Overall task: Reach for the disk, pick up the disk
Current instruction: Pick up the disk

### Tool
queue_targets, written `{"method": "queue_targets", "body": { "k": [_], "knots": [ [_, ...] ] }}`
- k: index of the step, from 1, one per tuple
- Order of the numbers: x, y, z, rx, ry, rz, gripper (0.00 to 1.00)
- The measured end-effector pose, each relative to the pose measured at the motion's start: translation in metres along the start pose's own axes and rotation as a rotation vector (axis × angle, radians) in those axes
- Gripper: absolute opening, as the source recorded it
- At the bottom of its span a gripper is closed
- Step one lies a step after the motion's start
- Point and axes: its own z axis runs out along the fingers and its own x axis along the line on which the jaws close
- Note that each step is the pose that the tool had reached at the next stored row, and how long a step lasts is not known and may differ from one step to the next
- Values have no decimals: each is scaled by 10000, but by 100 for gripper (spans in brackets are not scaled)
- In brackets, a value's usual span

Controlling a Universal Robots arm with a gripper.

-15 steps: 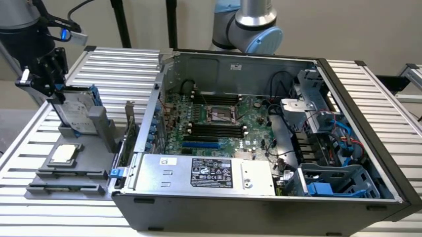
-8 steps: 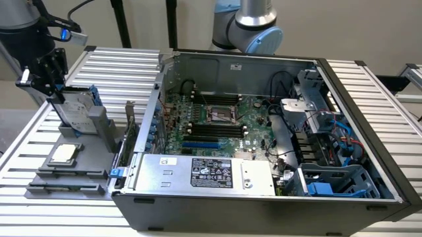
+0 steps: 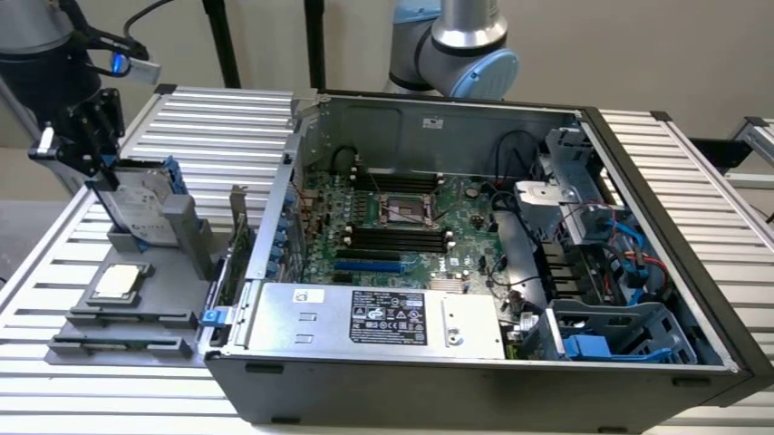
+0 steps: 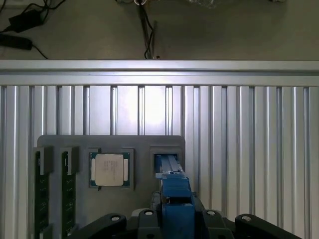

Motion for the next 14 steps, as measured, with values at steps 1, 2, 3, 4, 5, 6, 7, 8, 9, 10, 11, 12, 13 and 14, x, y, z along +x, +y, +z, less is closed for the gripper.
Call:
{"method": "queue_targets", "body": {
  "k": [1,2,3,4,5,6,7,8,9,10,11,12,13,14],
  "knots": [
    [4,0,0,0,1,1,33],
    [7,0,0,0,0,1,33],
    [10,0,0,0,0,1,33],
    [11,0,-1,0,1,1,33],
    [11,-1,0,1,0,2,33],
    [12,-1,-1,0,1,0,33],
    [12,-1,-1,0,1,0,33],
    [12,0,-1,0,1,0,33],
    [12,-1,-1,1,1,0,33],
    [12,0,-1,1,1,0,33],
    [12,0,0,1,1,0,33],
    [12,-1,-1,1,1,0,33],
    [12,0,-1,1,1,0,33],
    [12,0,-1,1,1,0,33]
  ]
}}
